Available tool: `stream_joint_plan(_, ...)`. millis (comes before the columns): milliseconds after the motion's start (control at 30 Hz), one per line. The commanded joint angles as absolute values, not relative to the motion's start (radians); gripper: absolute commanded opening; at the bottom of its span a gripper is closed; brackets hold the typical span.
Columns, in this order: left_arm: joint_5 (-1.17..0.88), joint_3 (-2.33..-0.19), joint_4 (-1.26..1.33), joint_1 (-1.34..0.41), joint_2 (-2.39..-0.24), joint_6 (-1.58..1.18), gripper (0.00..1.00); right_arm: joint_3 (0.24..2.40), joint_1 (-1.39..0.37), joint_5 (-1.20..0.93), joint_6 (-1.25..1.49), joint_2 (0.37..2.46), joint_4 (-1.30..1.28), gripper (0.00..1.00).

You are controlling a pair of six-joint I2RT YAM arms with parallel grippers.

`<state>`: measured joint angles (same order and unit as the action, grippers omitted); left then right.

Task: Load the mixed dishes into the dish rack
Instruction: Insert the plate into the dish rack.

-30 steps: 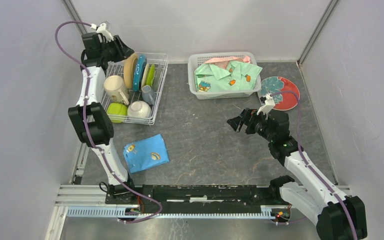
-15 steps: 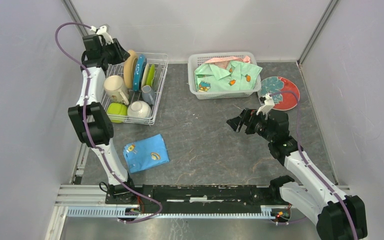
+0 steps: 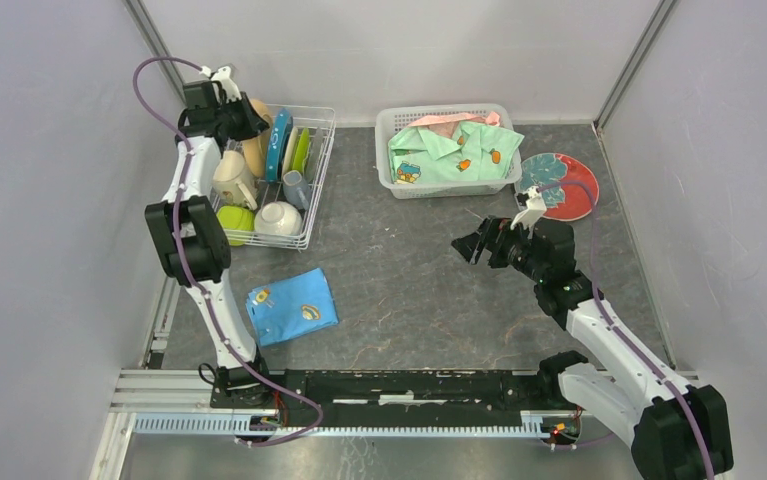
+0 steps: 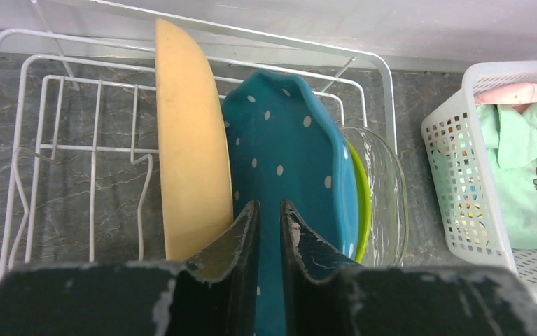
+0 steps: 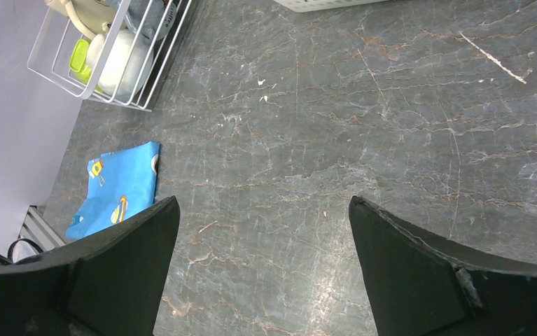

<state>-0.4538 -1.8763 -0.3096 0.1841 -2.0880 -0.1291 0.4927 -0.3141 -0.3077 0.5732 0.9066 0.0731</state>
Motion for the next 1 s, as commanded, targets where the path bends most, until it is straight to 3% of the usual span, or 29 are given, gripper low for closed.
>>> stream_joint_plan(0, -0.482, -1.895, -0.313, 0.179, -2.087, -0.074, 0.27, 0.494, -0.319, -0.318, 0.571, 0.918, 0.118, 0.98)
stream_joint_plan(267, -0.443, -1.965, -0.295, 0.178, -1.985, -0.118, 0.5, 0.495, -0.319, -0.322, 0.564, 0.912, 0.113, 0.98)
stream_joint_plan(600, -0.326, -1.937, -0.309, 0.181, -1.976, -0.075, 0.56, 0.504, -0.319, -0.328, 0.561, 0.91, 0.112, 0.98)
stream_joint_plan(800, -0.361, -1.934, -0.341, 0.18, -2.018, -0.052, 0.52, 0.509, -0.319, -0.332, 0.563, 0.919, 0.117, 0.98)
stream_joint_plan(900, -0.358, -1.915, -0.345, 0.18, -2.034, -0.041, 0.42, 0.505, -0.319, -0.334, 0.567, 0.922, 0.12, 0.98)
stream_joint_plan(967, -0.36, -1.91, -0.346, 0.18, -2.048, -0.036, 0.27, 0.502, -0.318, -0.333, 0.567, 0.919, 0.123, 0.98)
